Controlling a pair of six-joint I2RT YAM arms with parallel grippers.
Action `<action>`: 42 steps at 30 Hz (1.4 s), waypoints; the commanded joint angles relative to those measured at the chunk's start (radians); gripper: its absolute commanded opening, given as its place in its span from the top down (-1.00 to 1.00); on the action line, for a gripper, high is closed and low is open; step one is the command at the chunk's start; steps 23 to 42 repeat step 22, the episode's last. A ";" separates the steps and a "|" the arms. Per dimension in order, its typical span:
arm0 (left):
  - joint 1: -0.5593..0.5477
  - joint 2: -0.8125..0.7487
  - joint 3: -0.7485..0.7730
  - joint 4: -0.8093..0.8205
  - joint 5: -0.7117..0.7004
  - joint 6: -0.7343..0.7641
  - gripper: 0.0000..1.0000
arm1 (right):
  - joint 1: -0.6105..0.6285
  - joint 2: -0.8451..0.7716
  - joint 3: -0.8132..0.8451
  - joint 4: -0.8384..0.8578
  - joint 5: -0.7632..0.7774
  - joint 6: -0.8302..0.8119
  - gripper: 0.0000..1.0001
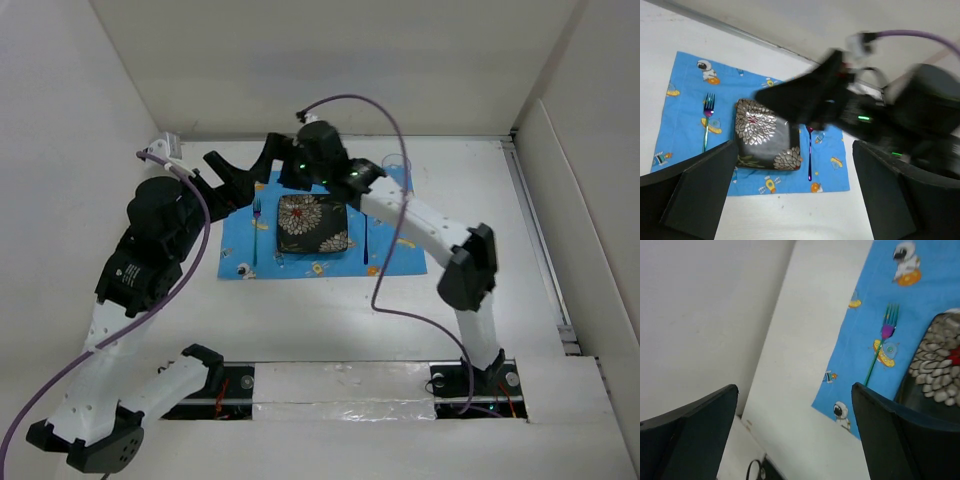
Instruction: Set the dinner table for one person
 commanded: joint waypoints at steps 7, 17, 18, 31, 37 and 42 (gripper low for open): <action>-0.005 0.071 0.083 0.080 -0.058 0.059 -0.98 | -0.285 -0.750 -0.593 0.080 0.001 -0.182 -1.00; 0.004 0.056 0.080 0.026 -0.227 0.092 -0.98 | -0.591 -1.274 -0.834 -0.149 0.427 -0.270 -1.00; 0.004 0.058 0.075 0.026 -0.219 0.087 -0.98 | -0.591 -1.281 -0.834 -0.150 0.453 -0.281 -1.00; 0.004 0.067 0.055 0.026 -0.205 0.073 -0.98 | -0.591 -1.258 -0.821 -0.132 0.507 -0.297 -1.00; 0.004 0.067 0.055 0.026 -0.205 0.073 -0.98 | -0.591 -1.258 -0.821 -0.132 0.507 -0.297 -1.00; 0.004 0.067 0.055 0.026 -0.205 0.073 -0.98 | -0.591 -1.258 -0.821 -0.132 0.507 -0.297 -1.00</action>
